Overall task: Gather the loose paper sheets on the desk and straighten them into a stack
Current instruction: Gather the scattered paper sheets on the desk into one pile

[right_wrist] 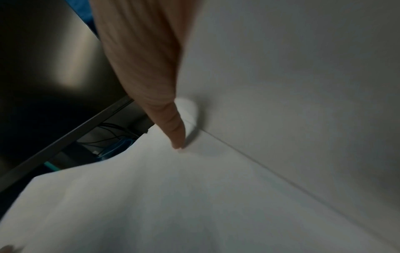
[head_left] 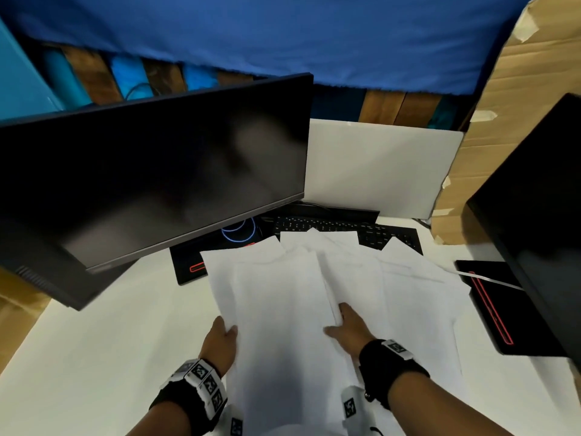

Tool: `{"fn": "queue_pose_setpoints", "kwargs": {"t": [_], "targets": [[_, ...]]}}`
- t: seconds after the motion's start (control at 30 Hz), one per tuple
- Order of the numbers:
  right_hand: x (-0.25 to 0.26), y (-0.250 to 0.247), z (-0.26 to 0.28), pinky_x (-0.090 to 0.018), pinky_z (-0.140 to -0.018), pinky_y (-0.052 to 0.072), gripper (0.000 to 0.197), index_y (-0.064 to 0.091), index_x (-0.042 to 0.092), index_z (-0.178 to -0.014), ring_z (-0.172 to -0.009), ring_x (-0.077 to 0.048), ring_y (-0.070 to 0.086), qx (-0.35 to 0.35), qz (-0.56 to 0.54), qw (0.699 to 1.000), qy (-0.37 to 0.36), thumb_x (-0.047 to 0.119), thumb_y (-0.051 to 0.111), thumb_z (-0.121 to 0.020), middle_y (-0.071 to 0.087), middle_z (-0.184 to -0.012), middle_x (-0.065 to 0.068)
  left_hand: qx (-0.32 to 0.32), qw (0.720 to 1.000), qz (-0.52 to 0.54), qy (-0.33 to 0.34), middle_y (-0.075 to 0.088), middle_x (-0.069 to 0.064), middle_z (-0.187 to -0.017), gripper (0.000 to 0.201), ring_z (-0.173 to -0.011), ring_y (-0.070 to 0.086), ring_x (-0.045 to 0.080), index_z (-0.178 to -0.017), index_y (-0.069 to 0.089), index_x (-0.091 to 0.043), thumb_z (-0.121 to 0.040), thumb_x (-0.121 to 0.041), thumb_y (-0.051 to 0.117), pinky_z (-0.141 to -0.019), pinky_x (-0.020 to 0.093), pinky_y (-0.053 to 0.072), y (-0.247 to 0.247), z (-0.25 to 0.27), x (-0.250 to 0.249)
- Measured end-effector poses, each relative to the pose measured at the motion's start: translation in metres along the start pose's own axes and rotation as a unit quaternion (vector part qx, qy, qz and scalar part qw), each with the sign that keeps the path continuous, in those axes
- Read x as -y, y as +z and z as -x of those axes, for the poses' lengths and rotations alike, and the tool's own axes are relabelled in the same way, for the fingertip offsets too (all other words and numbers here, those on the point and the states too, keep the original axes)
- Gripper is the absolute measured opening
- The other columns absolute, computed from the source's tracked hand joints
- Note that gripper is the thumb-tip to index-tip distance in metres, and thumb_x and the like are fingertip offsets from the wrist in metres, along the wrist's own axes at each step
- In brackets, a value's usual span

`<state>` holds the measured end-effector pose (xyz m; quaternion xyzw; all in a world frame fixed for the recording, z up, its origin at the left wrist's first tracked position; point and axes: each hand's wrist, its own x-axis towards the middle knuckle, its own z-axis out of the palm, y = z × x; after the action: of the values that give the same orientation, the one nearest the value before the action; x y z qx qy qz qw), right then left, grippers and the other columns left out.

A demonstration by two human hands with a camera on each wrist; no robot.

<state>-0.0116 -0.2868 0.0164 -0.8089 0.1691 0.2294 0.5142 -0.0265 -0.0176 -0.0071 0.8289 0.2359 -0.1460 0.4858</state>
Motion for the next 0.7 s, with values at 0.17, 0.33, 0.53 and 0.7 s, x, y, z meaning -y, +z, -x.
{"fn": "queue_pose_setpoints", "kwargs": {"t": [0.17, 0.33, 0.53, 0.7], "targets": [[0.001, 0.003, 0.010, -0.029, -0.090, 0.047, 0.044, 0.052, 0.015, -0.126, -0.107, -0.024, 0.059, 0.015, -0.040, 0.999, -0.032, 0.003, 0.061, -0.085, 0.062, -0.117, -0.007, -0.108, 0.993, 0.052, 0.001, 0.057, 0.021, -0.121, 0.036, -0.107, 0.056, 0.037, -0.125, 0.044, -0.003, -0.092, -0.015, 0.051, -0.094, 0.042, 0.043, -0.004, 0.004, 0.002], [-0.004, -0.012, 0.015, -0.031, -0.096, 0.044, 0.036, 0.052, 0.025, -0.116, -0.106, -0.021, 0.058, -0.020, -0.177, 0.983, -0.045, 0.000, 0.056, -0.090, 0.062, -0.114, -0.001, -0.069, 0.989, 0.097, 0.084, 0.050, 0.002, -0.127, 0.073, -0.112, 0.052, 0.021, -0.136, 0.035, -0.019, -0.075, -0.035, 0.073, -0.095, 0.036, 0.045, -0.012, 0.024, -0.016], [-0.006, -0.015, 0.023, -0.021, -0.079, 0.052, 0.026, 0.060, 0.027, -0.104, -0.100, -0.016, 0.063, 0.024, -0.256, 0.966, -0.019, 0.008, 0.062, -0.088, 0.067, -0.107, 0.002, 0.074, 0.975, 0.177, 0.110, 0.037, -0.003, -0.142, 0.119, -0.127, 0.043, 0.016, -0.146, 0.019, -0.027, -0.049, -0.020, 0.087, -0.111, 0.037, 0.034, 0.008, 0.024, -0.025], [-0.031, -0.029, 0.023, -0.035, -0.085, 0.045, 0.041, 0.055, 0.020, -0.117, -0.113, -0.032, 0.051, -0.272, 0.009, 0.961, 0.050, 0.031, 0.070, -0.081, 0.056, -0.118, -0.011, 0.044, 0.982, 0.142, 0.115, 0.015, -0.012, -0.150, 0.112, -0.134, 0.025, 0.007, -0.150, 0.000, -0.027, -0.071, 0.019, 0.065, -0.116, 0.033, 0.020, 0.007, 0.014, -0.017]]}}
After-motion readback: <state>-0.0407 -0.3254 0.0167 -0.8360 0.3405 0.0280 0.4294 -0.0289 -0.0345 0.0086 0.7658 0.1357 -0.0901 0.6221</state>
